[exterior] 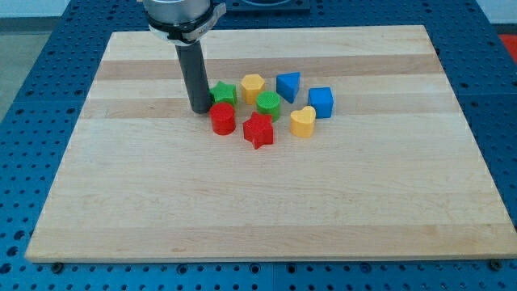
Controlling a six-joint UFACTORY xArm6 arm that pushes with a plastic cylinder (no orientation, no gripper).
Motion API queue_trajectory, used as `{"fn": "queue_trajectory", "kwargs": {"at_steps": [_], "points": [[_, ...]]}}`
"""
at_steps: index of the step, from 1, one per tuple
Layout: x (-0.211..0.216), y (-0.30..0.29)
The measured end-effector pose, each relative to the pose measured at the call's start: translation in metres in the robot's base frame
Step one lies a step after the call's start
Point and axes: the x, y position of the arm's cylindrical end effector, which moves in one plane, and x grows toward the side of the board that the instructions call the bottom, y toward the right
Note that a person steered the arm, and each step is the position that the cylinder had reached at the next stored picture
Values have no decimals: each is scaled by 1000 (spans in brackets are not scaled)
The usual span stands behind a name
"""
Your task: Nudge the green star down a bit
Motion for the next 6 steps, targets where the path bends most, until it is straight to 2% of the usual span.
{"fn": "queue_trajectory", "kwargs": {"at_steps": [1, 3, 6], "points": [[-3, -17], [-39, -30], [-34, 9]]}}
